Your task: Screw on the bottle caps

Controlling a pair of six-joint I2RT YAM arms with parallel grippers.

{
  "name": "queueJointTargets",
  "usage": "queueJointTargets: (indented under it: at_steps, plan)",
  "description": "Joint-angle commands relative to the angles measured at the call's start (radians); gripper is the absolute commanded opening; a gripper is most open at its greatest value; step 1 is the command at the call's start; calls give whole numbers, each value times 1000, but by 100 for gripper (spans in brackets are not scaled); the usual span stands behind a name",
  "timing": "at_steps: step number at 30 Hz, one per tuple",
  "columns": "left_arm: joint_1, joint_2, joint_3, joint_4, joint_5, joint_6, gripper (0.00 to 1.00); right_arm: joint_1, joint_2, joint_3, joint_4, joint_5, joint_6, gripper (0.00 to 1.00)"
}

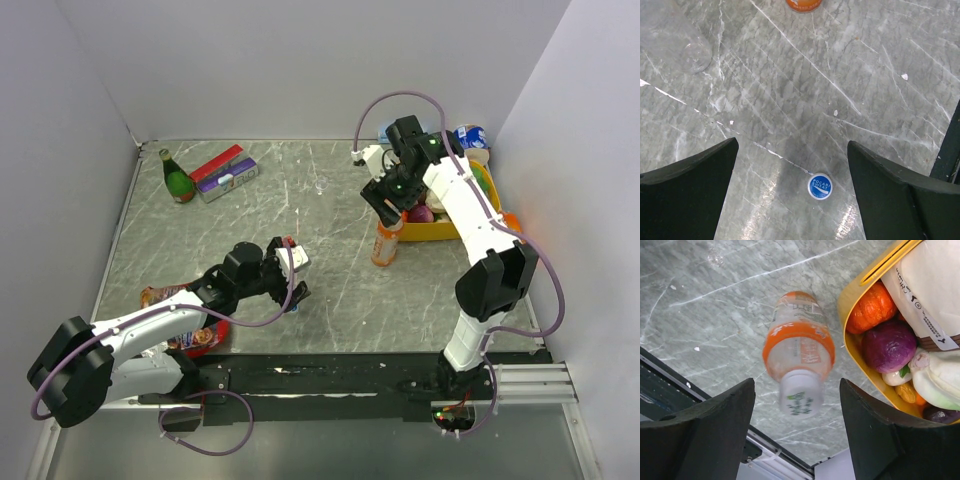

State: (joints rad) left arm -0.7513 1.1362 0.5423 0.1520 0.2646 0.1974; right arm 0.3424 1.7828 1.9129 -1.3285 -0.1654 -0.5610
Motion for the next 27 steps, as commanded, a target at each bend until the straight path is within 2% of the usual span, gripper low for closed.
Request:
queueJointTargets:
  at_steps: [1, 4, 8, 9, 12, 16, 20, 27]
  plan:
    - [3, -1, 10, 17, 16, 5, 96, -9, 6, 49, 25, 7, 12, 76]
    - [4, -1, 13, 6, 13, 5, 96, -16, 7, 63, 38, -8, 1, 79]
    - [6, -18, 28, -29, -53, -21, 96, -16, -22, 110, 106, -156, -13, 100]
    - [10, -33, 27, -38, -68, -23, 96, -11, -29, 112, 135, -219, 2, 100]
    - [21, -119, 13, -80, -71, -15, 96, 18, -33, 97, 277, -282, 73, 100]
    - [30, -194, 39, -187, -68, -15, 96, 76, 19, 97, 426, -257, 118, 100]
    - [66, -193, 76, -267, -48, -4, 96, 115, 76, 86, 607, -269, 161, 97]
    - [119, -173, 159, -305, -41, 17, 98, 164, 158, 78, 704, -253, 174, 90]
